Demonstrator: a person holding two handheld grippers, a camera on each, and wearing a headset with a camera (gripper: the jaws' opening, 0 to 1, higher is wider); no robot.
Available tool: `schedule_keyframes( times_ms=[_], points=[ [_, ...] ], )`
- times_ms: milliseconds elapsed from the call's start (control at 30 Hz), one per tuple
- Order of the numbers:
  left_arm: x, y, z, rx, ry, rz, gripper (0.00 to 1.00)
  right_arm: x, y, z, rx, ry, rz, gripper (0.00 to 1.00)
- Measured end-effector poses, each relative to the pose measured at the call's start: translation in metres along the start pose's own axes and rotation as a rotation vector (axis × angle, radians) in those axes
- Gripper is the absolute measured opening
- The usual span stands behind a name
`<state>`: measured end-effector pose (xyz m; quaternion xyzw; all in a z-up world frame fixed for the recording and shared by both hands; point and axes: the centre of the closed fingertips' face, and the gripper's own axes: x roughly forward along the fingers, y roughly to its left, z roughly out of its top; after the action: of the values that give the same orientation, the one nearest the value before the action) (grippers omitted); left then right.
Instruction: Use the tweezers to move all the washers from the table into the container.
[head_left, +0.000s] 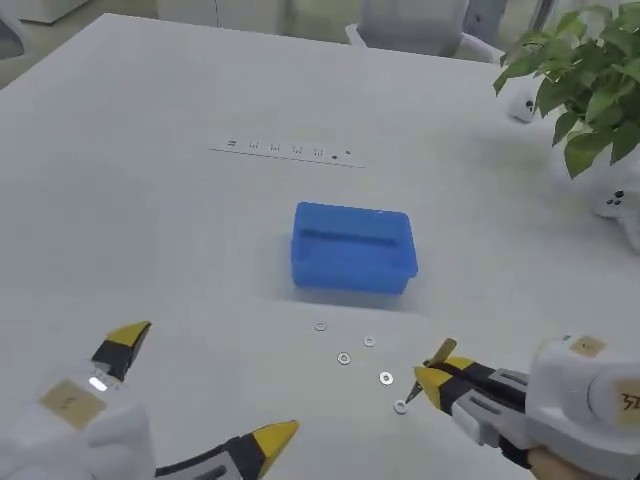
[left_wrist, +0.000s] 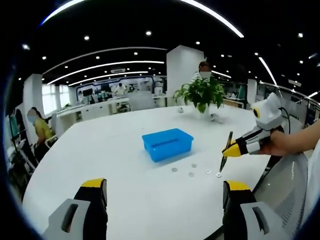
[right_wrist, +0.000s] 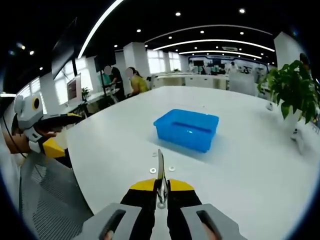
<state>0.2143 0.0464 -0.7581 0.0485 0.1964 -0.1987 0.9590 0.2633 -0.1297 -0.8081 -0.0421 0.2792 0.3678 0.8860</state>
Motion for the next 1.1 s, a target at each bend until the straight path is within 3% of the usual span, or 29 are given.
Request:
schedule_keyframes(
  times_ms=[233, 500, 667, 1100],
  points=[
    [0.001, 0.006, -0.005, -0.01, 0.016, 0.027, 0.99, 0.008, -0.003, -0.005, -0.019, 0.025, -0.006, 0.04],
    [0.004, -0.003, -0.013, 0.023, 0.055, -0.01, 0.99, 0.01, -0.002, -0.008, -0.019, 0.036, -0.003, 0.04],
    [0.004, -0.001, -0.013, 0.04, 0.057, 0.001, 0.99, 0.008, -0.002, -0.009, -0.018, 0.029, -0.008, 0.04],
    [0.004, 0.005, -0.015, 0.037, 0.065, 0.033, 0.99, -0.002, 0.002, -0.022, -0.036, 0.123, -0.018, 0.03]
  ],
)
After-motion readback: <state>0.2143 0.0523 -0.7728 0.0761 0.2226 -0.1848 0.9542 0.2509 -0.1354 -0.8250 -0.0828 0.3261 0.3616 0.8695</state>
